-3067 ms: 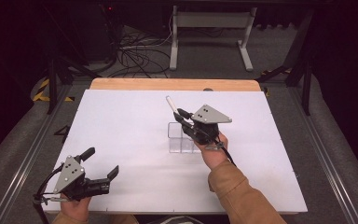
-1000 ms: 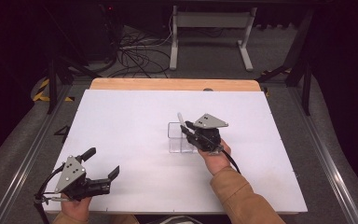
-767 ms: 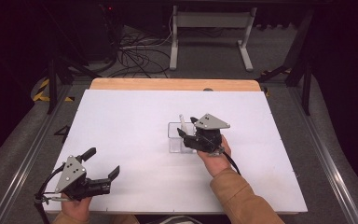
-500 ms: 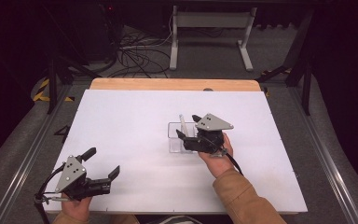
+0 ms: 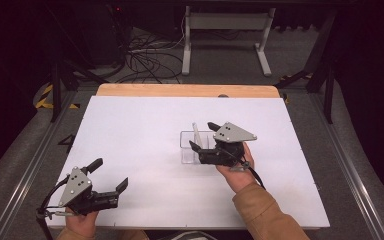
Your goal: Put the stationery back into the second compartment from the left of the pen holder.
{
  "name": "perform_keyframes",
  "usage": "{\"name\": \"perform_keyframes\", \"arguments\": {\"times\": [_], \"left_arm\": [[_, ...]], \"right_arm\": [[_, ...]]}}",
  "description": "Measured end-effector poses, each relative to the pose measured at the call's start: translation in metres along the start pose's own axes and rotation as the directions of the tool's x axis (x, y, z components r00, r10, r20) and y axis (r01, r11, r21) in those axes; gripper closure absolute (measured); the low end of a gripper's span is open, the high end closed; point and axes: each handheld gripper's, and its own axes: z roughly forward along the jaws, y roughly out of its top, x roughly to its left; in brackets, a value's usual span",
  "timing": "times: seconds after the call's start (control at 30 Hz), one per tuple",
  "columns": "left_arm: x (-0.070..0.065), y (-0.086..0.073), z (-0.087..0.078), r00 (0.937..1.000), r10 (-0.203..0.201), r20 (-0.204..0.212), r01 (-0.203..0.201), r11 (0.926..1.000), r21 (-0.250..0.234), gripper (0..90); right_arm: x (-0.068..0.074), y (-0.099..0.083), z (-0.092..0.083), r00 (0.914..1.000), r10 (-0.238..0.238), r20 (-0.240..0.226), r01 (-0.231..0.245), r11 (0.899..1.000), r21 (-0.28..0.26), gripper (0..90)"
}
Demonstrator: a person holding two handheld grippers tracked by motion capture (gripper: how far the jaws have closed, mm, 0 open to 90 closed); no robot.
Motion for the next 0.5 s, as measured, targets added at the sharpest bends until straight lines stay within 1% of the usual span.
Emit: {"name": "perform_keyframes", "arguments": {"times": [0.17,0.27,0.4,0.5], "left_arm": [[0.0,0.0,0.0,1.0,-0.003,0.001,0.003,1.0,-0.001,2.7],[0.0,0.0,0.0,1.0,-0.003,0.002,0.003,1.0,0.001,2.7],[0.0,0.0,-0.001,1.0,-0.001,0.0,0.001,1.0,0.0,2.7],[-0.001,0.0,-0.001,1.0,-0.004,-0.001,0.004,1.0,-0.002,2.7]], "right_arm": [[0.0,0.003,-0.008,0.9999,-0.003,-0.013,0.003,1.0,-0.01,19.1],[-0.001,0.004,-0.015,0.9998,-0.005,-0.017,0.005,1.0,-0.016,18.3],[-0.006,0.006,-0.027,0.9997,0.008,-0.023,-0.008,1.0,-0.017,14.4],[-0.008,0.006,-0.034,0.999,0.012,-0.044,-0.012,1.0,-0.016,9.6]]}}
